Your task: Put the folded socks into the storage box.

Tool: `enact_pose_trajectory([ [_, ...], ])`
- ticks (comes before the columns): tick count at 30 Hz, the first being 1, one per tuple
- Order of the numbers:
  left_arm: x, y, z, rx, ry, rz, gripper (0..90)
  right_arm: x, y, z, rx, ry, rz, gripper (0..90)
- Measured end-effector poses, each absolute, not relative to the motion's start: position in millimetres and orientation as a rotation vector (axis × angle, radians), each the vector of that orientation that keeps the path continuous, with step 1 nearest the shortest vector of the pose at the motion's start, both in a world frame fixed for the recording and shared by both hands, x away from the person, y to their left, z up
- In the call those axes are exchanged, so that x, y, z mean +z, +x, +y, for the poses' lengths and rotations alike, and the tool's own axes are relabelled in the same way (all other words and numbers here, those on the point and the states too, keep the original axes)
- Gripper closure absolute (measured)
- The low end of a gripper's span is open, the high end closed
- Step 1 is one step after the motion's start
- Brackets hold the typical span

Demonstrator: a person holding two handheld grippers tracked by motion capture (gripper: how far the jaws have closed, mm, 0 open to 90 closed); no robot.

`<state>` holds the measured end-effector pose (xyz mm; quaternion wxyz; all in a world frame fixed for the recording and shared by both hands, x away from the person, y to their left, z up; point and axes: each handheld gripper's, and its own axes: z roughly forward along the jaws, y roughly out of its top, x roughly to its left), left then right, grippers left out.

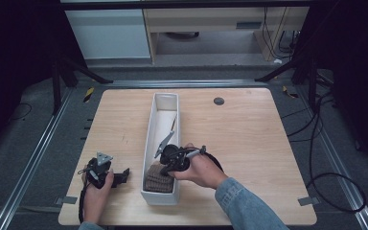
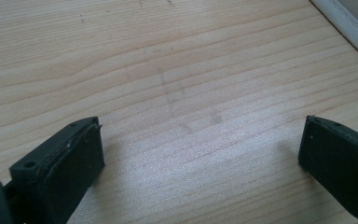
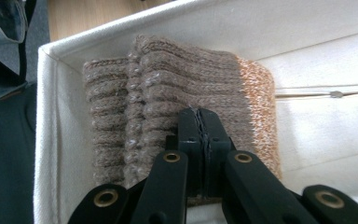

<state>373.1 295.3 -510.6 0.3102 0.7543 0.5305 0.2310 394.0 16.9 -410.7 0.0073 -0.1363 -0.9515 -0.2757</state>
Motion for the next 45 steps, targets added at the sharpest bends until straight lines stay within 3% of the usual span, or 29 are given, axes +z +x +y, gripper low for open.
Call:
enact_pose_trajectory([
  [34,-510.6,373.1,295.3,0.610,1.993,1.401,0.0,-364.3,409.9,-37.8,-1.169,-0.629,-2.990,85.6],
  [45,-510.6,373.1,295.3,0.610,1.993,1.400,0.0,-363.5,424.9,-77.1,-1.226,-0.807,-3.012,75.8],
])
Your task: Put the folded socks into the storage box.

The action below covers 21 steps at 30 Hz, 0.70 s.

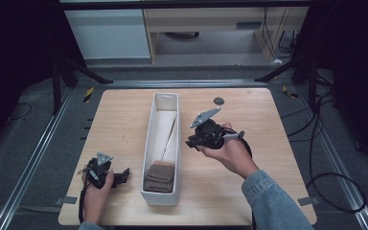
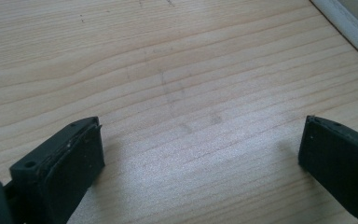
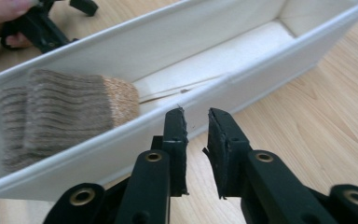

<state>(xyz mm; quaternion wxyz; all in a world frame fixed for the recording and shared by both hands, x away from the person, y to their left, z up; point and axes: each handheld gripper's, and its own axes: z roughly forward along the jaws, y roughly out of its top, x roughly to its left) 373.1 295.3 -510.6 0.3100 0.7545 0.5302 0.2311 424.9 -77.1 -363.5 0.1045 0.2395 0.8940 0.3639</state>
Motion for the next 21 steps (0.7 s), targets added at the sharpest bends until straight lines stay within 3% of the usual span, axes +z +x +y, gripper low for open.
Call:
enact_pose_trajectory([
  [4,-510.6,373.1,295.3,0.610,1.993,1.401,0.0,-366.8,426.8,-85.9,1.055,0.743,2.605,68.7],
  [8,-510.6,373.1,295.3,0.610,1.993,1.400,0.0,-376.8,430.4,-101.3,0.998,0.830,2.555,50.2],
  [12,-510.6,373.1,295.3,0.610,1.993,1.401,0.0,-385.5,431.0,-109.8,0.944,0.873,2.523,40.7],
  [15,-510.6,373.0,295.3,0.611,1.993,1.401,0.0,-398.2,431.0,-120.8,0.899,0.939,2.485,25.9],
  [21,-510.6,373.1,295.3,0.611,1.993,1.400,0.0,-416.8,429.2,-137.5,0.873,1.017,2.462,17.1],
])
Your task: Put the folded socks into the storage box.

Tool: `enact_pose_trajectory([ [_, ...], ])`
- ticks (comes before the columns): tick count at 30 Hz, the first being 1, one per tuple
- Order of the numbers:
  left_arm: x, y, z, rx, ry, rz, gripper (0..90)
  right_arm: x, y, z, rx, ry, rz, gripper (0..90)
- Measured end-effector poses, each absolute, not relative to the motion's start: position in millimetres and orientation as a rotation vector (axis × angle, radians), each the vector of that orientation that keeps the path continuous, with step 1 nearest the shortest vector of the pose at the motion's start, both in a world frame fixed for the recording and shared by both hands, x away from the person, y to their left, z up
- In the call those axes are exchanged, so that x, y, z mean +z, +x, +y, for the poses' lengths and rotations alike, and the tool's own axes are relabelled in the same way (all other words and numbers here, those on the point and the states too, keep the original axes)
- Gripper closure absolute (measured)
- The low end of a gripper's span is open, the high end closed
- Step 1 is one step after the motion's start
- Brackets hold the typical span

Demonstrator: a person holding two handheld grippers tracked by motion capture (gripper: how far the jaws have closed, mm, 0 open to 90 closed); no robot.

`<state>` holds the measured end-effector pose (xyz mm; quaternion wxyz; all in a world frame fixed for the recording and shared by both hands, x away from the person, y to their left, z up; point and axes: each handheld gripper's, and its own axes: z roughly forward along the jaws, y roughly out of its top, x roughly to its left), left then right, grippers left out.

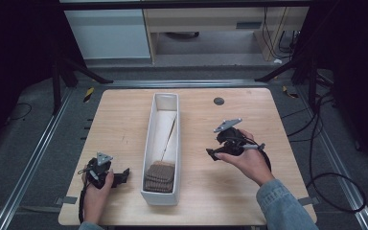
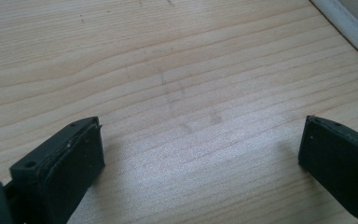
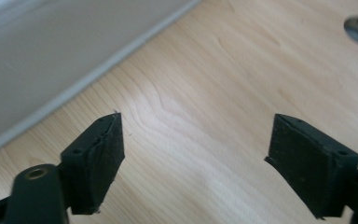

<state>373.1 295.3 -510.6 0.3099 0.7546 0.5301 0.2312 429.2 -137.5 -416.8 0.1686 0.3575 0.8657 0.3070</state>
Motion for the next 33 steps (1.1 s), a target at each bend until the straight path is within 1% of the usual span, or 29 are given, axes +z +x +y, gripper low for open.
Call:
enact_pose_trajectory([
  [1,-510.6,373.1,295.3,0.611,1.993,1.400,0.0,-424.9,427.9,-145.1,0.868,1.051,2.457,16.3],
  [2,-510.6,373.1,295.3,0.611,1.993,1.400,0.0,-424.9,427.9,-145.1,0.868,1.051,2.457,16.3],
  [6,-510.6,373.0,295.3,0.611,1.993,1.400,0.0,-447.3,421.3,-157.0,0.842,1.119,2.465,13.8],
  [7,-510.6,373.0,295.3,0.611,1.993,1.400,0.0,-447.3,421.3,-157.0,0.842,1.119,2.465,13.8],
  [8,-510.6,373.0,295.3,0.611,1.993,1.400,0.0,-456.0,419.1,-160.8,0.823,1.144,2.477,12.2],
  [10,-510.6,373.0,295.3,0.611,1.993,1.400,0.0,-463.4,417.2,-165.3,0.828,1.171,2.477,12.4],
  [14,-510.6,373.0,295.2,0.611,1.993,1.400,0.0,-472.4,415.9,-175.3,0.841,1.209,2.447,12.3],
  [18,-510.6,372.9,295.1,0.613,1.993,1.399,0.0,-487.0,415.5,-199.4,0.835,1.313,2.340,11.9],
  [19,-510.6,372.9,295.1,0.613,1.993,1.399,0.0,-487.0,415.5,-199.4,0.835,1.313,2.340,11.9],
  [20,-510.6,372.8,294.8,0.611,2.000,1.389,0.0,-492.4,415.1,-208.8,0.832,1.353,2.284,11.8],
  [24,-510.6,372.9,294.8,0.607,2.001,1.387,0.0,-504.2,415.8,-224.3,0.828,1.425,2.193,10.4],
  [28,-510.6,373.1,294.6,0.607,1.998,1.391,0.0,-508.2,415.4,-234.9,0.865,1.460,2.112,10.0],
  [29,-510.6,373.2,294.0,0.609,1.995,1.398,0.0,-511.3,417.0,-240.7,0.863,1.474,2.067,5.9],
  [33,-510.6,373.3,293.5,0.612,1.992,1.404,0.0,-514.1,417.5,-247.2,0.866,1.522,1.988,3.4],
])
